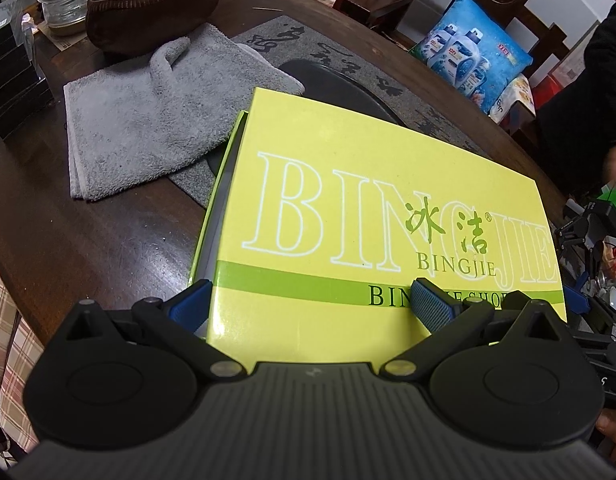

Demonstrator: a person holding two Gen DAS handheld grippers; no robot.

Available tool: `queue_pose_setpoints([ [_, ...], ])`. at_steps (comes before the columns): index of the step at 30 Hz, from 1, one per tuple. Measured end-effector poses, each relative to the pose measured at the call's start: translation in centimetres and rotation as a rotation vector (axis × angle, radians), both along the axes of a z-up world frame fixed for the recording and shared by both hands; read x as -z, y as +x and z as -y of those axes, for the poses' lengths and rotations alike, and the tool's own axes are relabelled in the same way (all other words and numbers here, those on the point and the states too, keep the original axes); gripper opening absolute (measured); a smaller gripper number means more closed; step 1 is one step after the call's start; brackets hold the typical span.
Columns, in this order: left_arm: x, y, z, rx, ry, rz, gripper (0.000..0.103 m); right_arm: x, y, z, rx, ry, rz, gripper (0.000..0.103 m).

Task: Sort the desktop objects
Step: 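Carry the held lid over the open green box with both grippers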

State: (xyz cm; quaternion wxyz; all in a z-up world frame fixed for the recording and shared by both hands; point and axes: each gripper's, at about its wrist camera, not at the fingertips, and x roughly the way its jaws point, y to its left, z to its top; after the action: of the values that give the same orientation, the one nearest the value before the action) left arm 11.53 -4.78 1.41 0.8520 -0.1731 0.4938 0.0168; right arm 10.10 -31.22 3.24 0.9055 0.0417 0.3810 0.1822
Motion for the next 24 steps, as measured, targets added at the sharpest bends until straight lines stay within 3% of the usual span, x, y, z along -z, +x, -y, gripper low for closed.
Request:
queue_pose_setpoints([
  [11, -1.4, -2.5, 0.8, -0.006, 0.026, 0.036, 0.103, -0.4, -1.6, 0.3, -0.011, 0.018, 0.028, 0.103],
  [24, -1.9, -9.3, 2.8, -0.053, 0.038, 0.072, 0.103, -1.0, -7.6, 1.6, -0.052, 0.021, 0.072, 0.103],
])
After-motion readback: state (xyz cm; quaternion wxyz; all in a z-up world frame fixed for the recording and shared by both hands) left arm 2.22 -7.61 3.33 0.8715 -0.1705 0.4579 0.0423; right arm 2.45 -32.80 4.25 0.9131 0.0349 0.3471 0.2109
